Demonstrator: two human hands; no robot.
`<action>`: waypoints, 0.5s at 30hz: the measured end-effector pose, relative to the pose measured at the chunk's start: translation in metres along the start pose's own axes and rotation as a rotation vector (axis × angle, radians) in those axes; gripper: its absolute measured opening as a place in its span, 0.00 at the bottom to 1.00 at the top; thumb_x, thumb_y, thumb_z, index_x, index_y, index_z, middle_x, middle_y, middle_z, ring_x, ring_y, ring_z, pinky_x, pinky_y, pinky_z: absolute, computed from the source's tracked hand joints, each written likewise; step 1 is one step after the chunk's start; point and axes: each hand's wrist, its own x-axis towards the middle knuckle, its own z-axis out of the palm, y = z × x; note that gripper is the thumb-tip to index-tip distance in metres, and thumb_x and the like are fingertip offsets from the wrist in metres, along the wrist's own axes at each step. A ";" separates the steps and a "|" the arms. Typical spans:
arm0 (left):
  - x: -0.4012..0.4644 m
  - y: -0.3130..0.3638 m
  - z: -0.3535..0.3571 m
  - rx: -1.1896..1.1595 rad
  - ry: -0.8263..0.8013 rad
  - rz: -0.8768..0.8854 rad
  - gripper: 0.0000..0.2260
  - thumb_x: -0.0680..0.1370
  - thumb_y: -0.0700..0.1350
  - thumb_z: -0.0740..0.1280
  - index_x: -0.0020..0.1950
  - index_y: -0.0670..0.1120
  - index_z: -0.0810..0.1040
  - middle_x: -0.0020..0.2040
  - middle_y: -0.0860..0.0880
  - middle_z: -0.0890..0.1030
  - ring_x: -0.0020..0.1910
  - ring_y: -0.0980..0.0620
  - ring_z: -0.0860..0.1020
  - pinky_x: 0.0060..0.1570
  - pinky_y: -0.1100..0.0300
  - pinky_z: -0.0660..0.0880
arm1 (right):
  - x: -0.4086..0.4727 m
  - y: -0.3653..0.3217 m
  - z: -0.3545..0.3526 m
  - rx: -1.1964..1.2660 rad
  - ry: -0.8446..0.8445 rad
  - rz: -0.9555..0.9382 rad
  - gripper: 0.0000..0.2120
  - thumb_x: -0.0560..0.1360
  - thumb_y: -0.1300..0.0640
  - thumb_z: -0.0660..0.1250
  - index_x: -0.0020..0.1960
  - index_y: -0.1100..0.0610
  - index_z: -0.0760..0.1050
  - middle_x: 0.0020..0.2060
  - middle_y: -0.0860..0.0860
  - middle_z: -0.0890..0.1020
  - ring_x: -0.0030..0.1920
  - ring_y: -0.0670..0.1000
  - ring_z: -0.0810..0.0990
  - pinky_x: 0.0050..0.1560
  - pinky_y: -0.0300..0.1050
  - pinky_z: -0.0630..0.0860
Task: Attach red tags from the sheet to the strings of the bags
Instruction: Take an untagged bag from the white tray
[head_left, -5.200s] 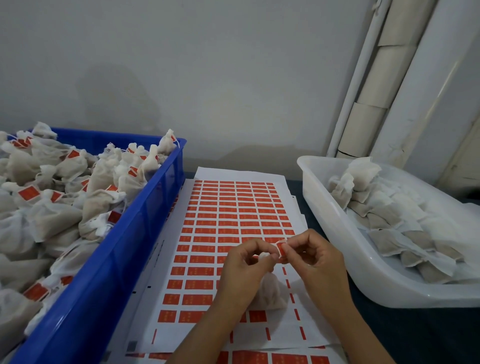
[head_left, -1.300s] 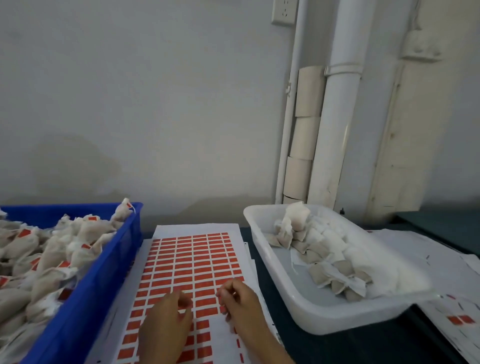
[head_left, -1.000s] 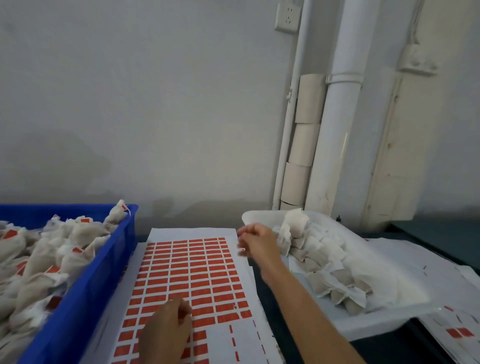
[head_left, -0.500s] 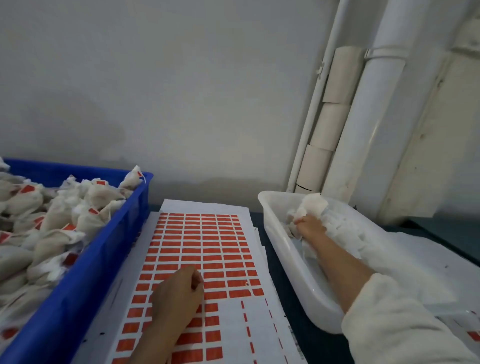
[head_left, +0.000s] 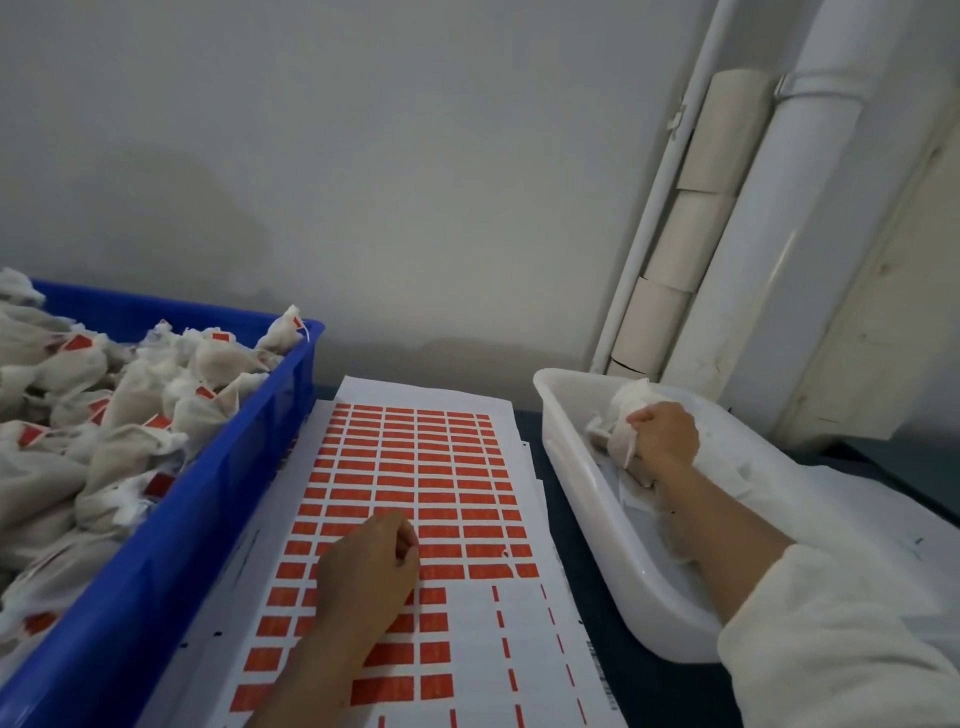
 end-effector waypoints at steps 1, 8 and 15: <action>0.000 0.000 0.000 -0.002 0.004 0.003 0.05 0.75 0.55 0.65 0.44 0.59 0.70 0.39 0.62 0.73 0.33 0.60 0.73 0.31 0.77 0.60 | -0.001 -0.004 -0.006 0.001 0.023 -0.039 0.10 0.74 0.63 0.64 0.42 0.54 0.83 0.49 0.54 0.82 0.49 0.57 0.79 0.51 0.50 0.75; -0.002 -0.001 0.000 -0.023 0.025 0.012 0.05 0.75 0.55 0.65 0.44 0.59 0.69 0.40 0.62 0.73 0.34 0.60 0.74 0.33 0.76 0.62 | -0.025 -0.052 -0.053 0.275 0.096 -0.216 0.10 0.73 0.66 0.64 0.41 0.54 0.80 0.46 0.52 0.83 0.46 0.52 0.79 0.48 0.49 0.76; -0.004 -0.002 -0.001 -0.226 0.041 -0.073 0.03 0.76 0.52 0.65 0.47 0.58 0.72 0.43 0.61 0.77 0.37 0.60 0.77 0.37 0.74 0.70 | -0.109 -0.105 -0.071 0.668 -0.084 -0.320 0.10 0.74 0.69 0.64 0.39 0.57 0.78 0.38 0.46 0.80 0.42 0.51 0.80 0.39 0.42 0.80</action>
